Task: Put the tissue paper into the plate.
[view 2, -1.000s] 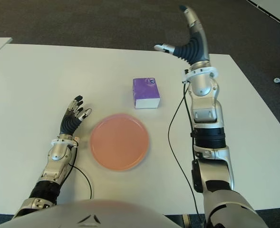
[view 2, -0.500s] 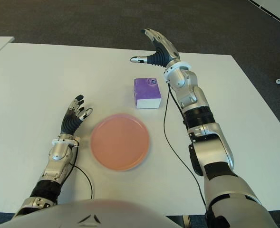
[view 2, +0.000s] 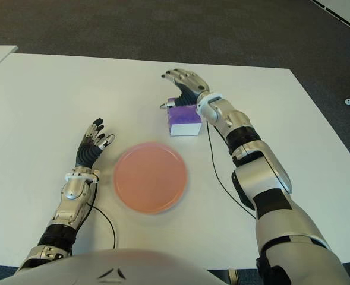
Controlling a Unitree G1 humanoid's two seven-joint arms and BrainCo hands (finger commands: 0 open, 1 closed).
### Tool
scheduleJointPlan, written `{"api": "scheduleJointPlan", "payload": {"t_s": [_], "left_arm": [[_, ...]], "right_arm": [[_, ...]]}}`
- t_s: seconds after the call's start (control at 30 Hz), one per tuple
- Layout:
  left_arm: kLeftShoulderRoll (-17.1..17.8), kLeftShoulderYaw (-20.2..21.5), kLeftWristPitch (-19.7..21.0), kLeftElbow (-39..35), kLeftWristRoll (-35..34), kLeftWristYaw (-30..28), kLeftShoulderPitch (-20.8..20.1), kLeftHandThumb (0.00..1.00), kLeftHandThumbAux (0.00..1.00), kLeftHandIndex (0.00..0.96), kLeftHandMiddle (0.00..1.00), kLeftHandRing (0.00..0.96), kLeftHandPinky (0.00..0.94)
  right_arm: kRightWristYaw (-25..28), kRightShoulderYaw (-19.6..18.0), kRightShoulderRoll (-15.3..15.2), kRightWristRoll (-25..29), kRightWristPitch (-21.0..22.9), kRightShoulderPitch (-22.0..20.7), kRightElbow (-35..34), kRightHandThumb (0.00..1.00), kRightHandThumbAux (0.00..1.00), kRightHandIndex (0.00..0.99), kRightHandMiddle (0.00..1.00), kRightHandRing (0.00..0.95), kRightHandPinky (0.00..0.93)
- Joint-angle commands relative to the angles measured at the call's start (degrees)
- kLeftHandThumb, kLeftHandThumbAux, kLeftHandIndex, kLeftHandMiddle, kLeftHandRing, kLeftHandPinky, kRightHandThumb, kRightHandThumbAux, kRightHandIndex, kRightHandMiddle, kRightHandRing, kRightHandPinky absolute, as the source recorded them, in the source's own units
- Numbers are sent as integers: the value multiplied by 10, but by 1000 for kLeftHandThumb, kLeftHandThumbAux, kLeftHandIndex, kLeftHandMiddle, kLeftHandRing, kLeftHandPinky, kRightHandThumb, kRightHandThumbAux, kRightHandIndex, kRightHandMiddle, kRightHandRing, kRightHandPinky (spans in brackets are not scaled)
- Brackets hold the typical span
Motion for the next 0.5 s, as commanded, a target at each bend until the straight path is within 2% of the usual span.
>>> {"api": "scheduleJointPlan", "payload": {"t_s": [0.03,0.5], "left_arm": [[-2,3,7,2,3,6,15,0,566,0,0,0,0],[-1,5,13,-7,-2,3,18,0,569,0,0,0,0]], "right_arm": [[-13,27,-4,-25,-14,-12,37,284,387,0,0,0,0],[-4,55,-5,-38,-12,-20,80,272,443,0,0,0,0]]}}
